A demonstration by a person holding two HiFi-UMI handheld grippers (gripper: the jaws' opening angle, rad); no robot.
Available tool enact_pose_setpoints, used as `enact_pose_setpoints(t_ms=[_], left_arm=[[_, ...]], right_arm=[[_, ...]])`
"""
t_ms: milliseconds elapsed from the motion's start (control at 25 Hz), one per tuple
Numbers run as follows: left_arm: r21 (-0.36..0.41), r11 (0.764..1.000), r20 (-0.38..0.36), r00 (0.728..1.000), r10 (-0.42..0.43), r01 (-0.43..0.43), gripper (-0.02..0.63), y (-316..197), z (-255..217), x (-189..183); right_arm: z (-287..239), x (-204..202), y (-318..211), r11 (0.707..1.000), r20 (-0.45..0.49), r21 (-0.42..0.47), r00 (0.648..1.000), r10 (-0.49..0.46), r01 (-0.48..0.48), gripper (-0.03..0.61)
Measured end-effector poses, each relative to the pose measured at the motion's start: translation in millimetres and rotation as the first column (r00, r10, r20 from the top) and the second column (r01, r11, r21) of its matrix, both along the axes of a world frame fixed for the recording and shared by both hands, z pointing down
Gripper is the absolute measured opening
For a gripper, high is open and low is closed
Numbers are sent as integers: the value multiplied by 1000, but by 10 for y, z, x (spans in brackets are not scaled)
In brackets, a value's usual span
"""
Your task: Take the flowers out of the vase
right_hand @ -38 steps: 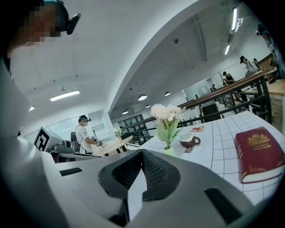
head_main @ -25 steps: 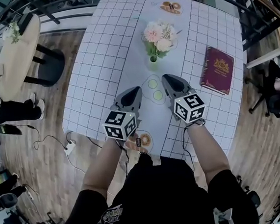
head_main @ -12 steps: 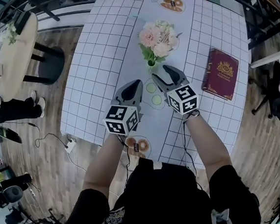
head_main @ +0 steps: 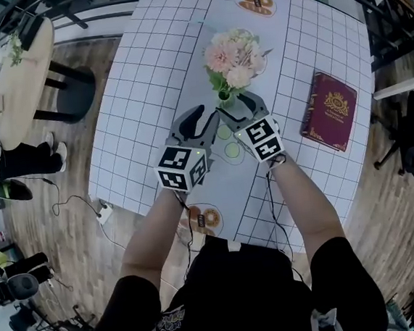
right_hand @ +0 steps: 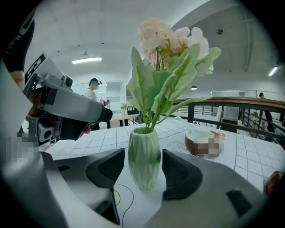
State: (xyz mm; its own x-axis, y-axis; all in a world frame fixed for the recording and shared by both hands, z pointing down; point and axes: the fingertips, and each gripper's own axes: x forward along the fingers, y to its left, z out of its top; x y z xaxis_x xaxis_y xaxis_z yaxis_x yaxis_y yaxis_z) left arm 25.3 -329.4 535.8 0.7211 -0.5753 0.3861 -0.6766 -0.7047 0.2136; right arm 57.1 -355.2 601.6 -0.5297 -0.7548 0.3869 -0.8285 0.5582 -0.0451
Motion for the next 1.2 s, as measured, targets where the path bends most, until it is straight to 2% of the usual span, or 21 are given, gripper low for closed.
enact_pose_setpoints(t_ms=[360,920,1000,1120,1200], left_arm=[[15,995,37,995,96,-96,227,-237,22,340],[18,987,91,983,159,-161,229,-497,146,672],[24,988,88,984,153,-156,217,-520,138,674],[35,990,77,988,137,-140,124,-549,108,644],[39,990,74,989,131,-134,111,-559,101,629]], right_arm=[[39,23,-47,1000,31,1,999,24,-25,245],[43,14,-36,1000,47,0,999,23,-23,244],[51,20,-36,1000,47,-2,999,25,-25,244],[46,20,-42,1000,51,-1,998,25,-25,244],[44,25,-51,1000,56,4,998,28,-29,244]])
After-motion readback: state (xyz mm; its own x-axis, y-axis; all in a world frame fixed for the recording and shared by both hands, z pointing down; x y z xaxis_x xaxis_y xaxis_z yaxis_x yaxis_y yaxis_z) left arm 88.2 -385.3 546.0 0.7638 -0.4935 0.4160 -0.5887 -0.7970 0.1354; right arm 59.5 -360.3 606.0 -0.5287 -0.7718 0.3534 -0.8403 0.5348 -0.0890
